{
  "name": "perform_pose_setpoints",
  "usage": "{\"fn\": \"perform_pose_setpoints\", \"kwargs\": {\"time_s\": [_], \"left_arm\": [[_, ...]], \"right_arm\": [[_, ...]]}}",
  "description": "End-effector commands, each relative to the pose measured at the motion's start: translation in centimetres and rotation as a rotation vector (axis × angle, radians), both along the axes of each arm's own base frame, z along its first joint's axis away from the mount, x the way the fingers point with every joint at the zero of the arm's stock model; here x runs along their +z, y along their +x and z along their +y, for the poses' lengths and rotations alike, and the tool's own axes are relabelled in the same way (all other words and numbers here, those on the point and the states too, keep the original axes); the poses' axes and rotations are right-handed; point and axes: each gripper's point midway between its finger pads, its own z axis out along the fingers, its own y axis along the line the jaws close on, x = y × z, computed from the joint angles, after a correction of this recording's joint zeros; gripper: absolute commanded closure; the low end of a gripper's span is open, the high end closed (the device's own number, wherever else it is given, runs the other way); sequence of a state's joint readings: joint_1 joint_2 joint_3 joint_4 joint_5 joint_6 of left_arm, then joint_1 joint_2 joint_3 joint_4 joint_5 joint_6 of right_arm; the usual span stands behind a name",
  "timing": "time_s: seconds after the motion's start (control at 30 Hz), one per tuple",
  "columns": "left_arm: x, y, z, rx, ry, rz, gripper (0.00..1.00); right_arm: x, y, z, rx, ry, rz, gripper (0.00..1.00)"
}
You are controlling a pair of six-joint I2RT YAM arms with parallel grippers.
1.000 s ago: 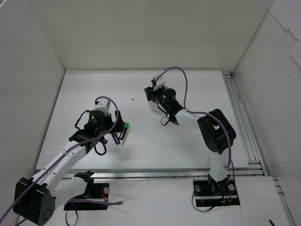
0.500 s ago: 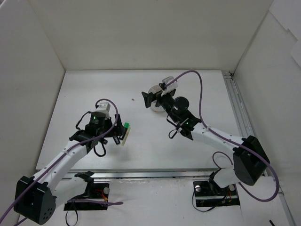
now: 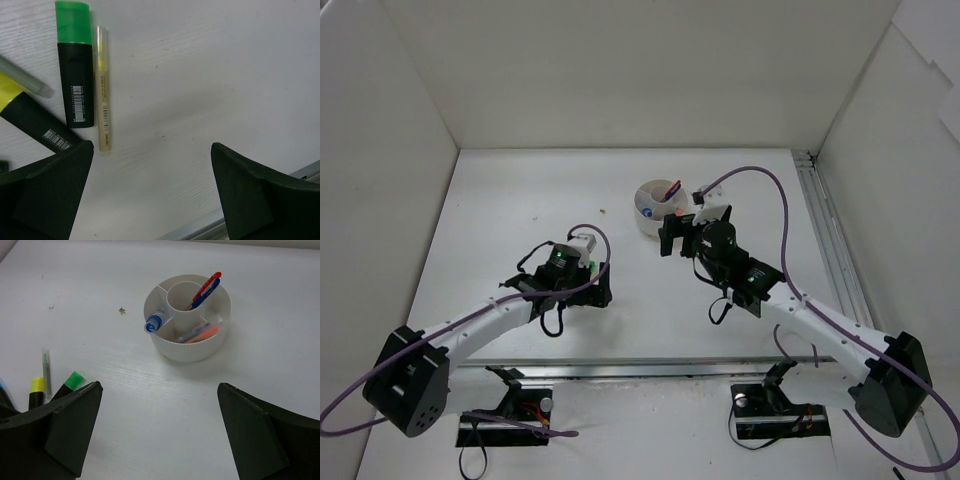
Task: Sort the stationery into containers
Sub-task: Pick up the pen from the center of the board.
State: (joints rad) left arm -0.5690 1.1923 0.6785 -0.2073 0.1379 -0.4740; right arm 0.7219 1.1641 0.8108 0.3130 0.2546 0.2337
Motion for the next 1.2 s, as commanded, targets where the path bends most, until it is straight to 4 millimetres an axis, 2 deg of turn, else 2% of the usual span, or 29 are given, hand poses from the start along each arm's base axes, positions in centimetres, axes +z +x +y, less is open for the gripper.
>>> {"fn": "perform_pose_setpoints", "kwargs": {"time_s": [0.0, 0.33, 0.57, 0.67, 0.87, 1.0, 1.17], "left_arm": [[1.0, 1.7, -1.2, -0.01, -0.016, -0.051, 0.0], [-1.7, 2.3, -0.9, 0.009, 0.058, -0.013, 0.03], [-3.5, 1.9, -1.4, -0.004, 0.06, 0.043, 0.16], [-3.5, 1.6, -2.0, -0.013, 0.048, 0.036, 0.21], [-3.5, 1.4, -2.7, -0.018, 0.075, 0.034, 0.44], [-3.4, 1.2, -3.5, -0.033, 0.086, 0.015, 0.52], [-3.9, 1.6, -4.3, -0.042, 0.088, 0.023, 0.72]], "right_arm": [[0.8, -0.6, -1.9, -0.096, 0.029, 0.007, 0.02], [-0.1, -1.2, -2.3, -0.103, 0.021, 0.043, 0.02], [-0.4, -1.5, -2.9, -0.124, 0.023, 0.046, 0.02], [-0.4, -1.5, -3.2, -0.136, 0.025, 0.042, 0.02], [-1.0, -1.7, -3.4, -0.138, 0.013, 0.053, 0.02], [-1.0, -1.7, -3.4, -0.137, 0.009, 0.062, 0.02], [-1.2, -2.1, -3.4, -0.131, 0.013, 0.069, 0.02]]}}
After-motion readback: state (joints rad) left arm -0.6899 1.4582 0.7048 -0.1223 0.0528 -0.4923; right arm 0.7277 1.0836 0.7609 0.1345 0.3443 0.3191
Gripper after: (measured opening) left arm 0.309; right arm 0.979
